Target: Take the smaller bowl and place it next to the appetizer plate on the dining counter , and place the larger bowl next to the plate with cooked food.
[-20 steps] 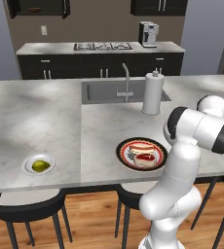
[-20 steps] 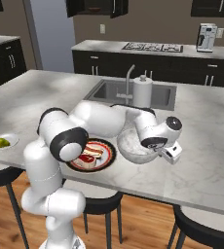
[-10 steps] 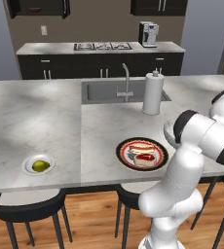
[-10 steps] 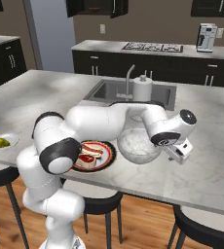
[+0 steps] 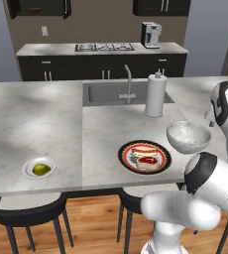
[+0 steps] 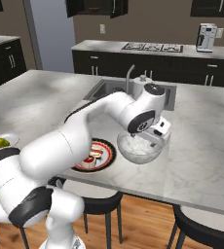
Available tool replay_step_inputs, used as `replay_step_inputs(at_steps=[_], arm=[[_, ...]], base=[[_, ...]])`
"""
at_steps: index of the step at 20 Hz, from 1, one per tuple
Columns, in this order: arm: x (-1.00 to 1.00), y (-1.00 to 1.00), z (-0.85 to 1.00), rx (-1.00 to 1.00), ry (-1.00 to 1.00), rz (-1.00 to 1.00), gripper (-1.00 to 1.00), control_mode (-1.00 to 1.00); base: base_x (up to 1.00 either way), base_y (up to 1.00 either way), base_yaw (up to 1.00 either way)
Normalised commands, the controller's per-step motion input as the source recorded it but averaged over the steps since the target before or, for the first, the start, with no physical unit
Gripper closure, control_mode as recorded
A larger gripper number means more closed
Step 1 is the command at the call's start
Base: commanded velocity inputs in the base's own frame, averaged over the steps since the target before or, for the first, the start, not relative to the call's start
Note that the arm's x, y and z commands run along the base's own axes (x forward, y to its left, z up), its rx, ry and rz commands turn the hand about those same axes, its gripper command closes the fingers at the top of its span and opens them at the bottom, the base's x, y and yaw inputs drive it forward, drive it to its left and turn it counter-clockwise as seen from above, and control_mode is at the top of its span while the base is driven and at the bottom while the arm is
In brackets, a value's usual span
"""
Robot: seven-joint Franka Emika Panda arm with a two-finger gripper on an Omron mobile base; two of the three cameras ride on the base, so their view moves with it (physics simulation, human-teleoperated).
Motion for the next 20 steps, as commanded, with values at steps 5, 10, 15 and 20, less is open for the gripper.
replay_step_inputs(at_steps=[5, 10, 15, 20], arm=[[-0.72, 1.0, 0.36, -0.24, -0.13, 0.18, -1.0, -1.0], [-0.69, 0.91, 0.67, -0.07, -0.28, 0.06, -1.0, -1.0], [-0.71, 0.78, 0.48, 0.0, -0.2, 0.05, -1.0, -1.0], [-0.29, 0.18, 0.24, -0.03, -0.02, 0.09, -1.0, -1.0]], base=[[0.0, 0.0, 0.0], [0.0, 0.0, 0.0], [0.0, 0.0, 0.0], [0.0, 0.0, 0.0]])
